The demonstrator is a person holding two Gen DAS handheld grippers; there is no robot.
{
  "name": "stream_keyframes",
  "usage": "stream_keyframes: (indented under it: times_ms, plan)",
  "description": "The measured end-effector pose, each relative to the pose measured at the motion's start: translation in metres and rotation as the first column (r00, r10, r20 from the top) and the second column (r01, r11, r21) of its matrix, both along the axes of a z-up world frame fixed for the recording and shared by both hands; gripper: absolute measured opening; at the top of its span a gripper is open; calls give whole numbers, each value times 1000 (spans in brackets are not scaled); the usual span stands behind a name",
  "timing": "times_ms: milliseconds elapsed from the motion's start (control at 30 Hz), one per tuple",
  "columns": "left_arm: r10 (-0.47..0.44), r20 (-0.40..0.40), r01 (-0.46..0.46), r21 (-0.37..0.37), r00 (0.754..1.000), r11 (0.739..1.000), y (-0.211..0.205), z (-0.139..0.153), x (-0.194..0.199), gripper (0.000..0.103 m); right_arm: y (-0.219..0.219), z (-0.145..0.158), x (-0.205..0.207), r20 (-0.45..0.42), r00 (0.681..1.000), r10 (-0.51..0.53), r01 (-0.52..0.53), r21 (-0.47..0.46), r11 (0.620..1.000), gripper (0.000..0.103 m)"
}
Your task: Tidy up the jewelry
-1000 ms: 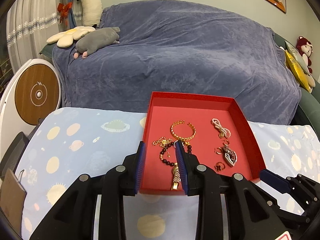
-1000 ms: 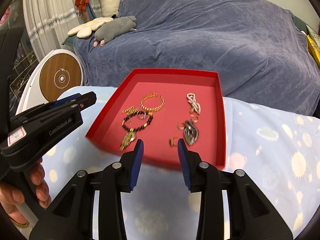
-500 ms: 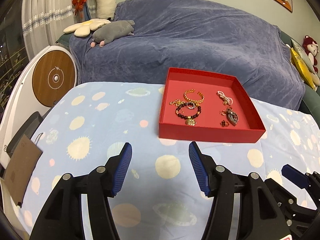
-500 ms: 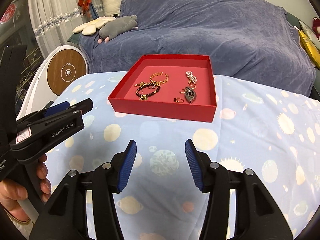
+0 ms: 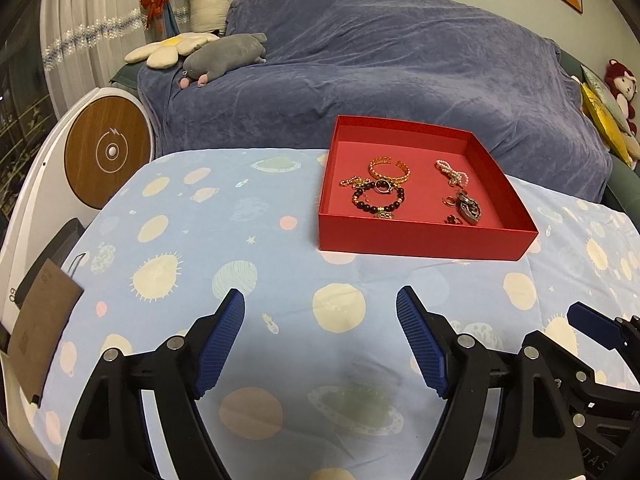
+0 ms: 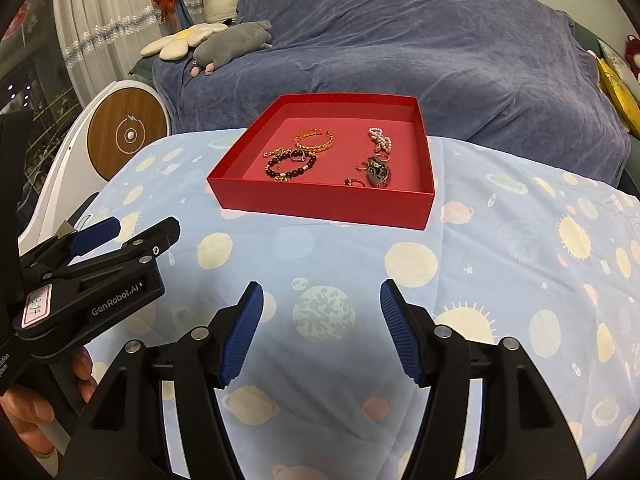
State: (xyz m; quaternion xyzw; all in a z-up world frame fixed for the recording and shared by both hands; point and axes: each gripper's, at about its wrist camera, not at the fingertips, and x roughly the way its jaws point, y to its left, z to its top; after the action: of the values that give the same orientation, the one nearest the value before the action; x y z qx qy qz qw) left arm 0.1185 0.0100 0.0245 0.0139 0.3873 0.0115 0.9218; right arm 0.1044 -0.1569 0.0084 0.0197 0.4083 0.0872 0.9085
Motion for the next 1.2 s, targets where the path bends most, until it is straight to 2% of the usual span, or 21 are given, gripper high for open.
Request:
stream_keyframes:
  times_ms: [300, 1200]
  plan:
    - [-8, -20, 8, 23, 1000, 1000, -5, -10, -2, 77, 2, -4, 2, 2, 1000, -7, 7, -17, 1000, 66]
    - [-11, -49, 13, 31, 999, 999, -10, -16, -4, 78, 6, -10, -1, -6, 1000, -5, 5, -26, 1000, 67]
